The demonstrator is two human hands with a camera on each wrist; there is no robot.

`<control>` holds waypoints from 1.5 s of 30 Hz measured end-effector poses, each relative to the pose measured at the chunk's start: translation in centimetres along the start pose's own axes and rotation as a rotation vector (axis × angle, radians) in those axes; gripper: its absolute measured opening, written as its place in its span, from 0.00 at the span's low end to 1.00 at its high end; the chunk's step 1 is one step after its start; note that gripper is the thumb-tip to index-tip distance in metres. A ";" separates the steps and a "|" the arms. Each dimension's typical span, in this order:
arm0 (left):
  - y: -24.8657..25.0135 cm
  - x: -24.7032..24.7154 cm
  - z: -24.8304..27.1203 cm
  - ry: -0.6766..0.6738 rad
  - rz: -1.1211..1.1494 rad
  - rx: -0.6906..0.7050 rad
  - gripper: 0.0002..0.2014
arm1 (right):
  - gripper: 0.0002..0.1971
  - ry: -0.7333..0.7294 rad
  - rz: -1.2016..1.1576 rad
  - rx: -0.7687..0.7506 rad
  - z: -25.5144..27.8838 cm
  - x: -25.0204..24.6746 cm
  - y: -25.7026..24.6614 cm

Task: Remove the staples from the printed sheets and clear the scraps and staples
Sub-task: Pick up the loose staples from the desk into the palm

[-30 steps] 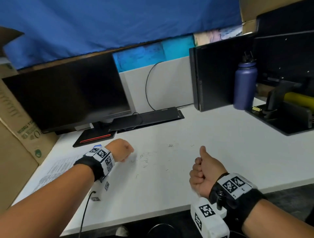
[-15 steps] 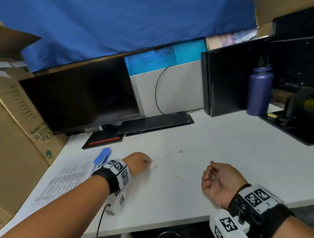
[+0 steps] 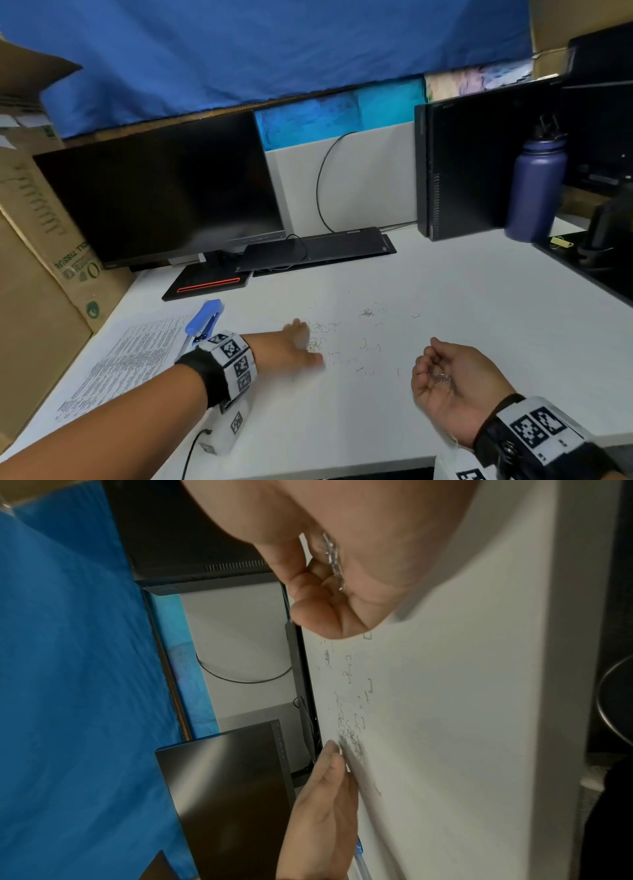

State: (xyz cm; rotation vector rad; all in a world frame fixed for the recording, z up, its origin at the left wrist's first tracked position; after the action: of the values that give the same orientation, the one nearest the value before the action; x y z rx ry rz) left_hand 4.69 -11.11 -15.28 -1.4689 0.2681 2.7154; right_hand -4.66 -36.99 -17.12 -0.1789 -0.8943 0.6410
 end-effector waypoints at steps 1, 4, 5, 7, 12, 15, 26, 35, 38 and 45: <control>-0.2 -0.9 0.4 0.014 0.079 -0.002 0.42 | 0.12 0.002 0.001 0.000 0.0 0.0 0.1; -2.5 -4.0 0.1 0.232 0.234 -0.131 0.36 | 0.12 0.011 0.011 0.000 -0.1 0.0 0.3; -3.2 -4.8 -0.2 0.310 0.198 -0.197 0.35 | 0.12 0.014 0.015 0.000 -0.1 0.0 0.4; -4.2 -5.3 -1.3 0.334 0.125 -0.294 0.36 | 0.11 0.018 0.020 0.005 -0.2 -0.1 0.5; -0.2 -3.5 -3.0 0.169 0.023 -0.134 0.36 | 0.11 0.003 0.009 0.007 -0.5 -0.1 0.2; 3.0 -2.0 -2.0 0.131 -0.122 0.086 0.31 | 0.11 0.002 0.003 0.007 -0.4 -0.1 0.1; -0.1 -3.8 1.2 0.363 0.001 0.274 0.11 | 0.12 -0.017 0.005 0.023 0.2 0.4 0.3; 2.4 -0.6 1.3 0.244 -0.182 0.261 0.06 | 0.12 -0.038 0.011 0.034 0.8 0.9 0.8; 3.2 0.4 1.2 0.330 -0.324 0.268 0.12 | 0.12 -0.041 0.006 0.032 1.0 0.9 0.8; 2.6 -0.2 2.0 0.363 -0.436 0.199 0.10 | 0.15 -0.055 -0.005 0.025 1.8 1.3 1.1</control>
State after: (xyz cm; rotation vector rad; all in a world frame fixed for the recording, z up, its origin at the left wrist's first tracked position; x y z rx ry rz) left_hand 2.88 -13.33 -13.71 -1.7130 0.1926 2.0230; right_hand -5.94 -35.56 -15.56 -0.1374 -0.9389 0.6549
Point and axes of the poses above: each hand's wrist, its own z-axis away from the middle knuckle, its own x-axis out of the palm, y = z × x, the point moved 1 cm from there along -z, towards the middle knuckle, and after that the axes turned 3 degrees about x, right-handed, at the moved point
